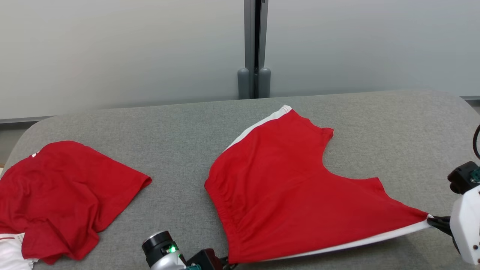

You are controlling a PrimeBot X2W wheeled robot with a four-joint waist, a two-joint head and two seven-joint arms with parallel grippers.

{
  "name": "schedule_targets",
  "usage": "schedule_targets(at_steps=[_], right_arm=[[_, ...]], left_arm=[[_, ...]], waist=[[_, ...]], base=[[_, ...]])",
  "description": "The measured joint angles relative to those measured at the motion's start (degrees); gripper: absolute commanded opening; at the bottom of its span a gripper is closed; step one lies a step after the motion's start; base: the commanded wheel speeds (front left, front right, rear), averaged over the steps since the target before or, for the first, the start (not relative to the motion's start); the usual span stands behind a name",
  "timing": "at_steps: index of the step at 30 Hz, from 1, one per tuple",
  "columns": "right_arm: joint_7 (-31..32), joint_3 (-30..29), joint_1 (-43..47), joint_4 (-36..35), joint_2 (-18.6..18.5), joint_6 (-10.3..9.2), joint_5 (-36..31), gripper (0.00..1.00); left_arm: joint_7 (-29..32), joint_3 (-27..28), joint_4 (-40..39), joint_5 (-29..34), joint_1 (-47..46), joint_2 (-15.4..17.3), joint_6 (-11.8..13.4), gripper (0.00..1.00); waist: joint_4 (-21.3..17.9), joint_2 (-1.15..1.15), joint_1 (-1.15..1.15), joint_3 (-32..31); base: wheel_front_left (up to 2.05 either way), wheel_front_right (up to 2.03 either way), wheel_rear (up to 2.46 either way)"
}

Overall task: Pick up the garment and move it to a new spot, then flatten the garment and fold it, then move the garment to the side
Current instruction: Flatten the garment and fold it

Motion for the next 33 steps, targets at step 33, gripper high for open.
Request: schedule_targets(at_steps=[33], right_arm=[[14.67,-13.37,-16.18,-2.26,-0.75,-0.01,-7.36,0.0]], left_arm=[[1.89,2.03,-6.08,-3.82,-10.94,-5.61,0.97,0.0]], waist=[[14.27,0.0,0.0,7.36]], base=[[0.0,0.0,0.0]])
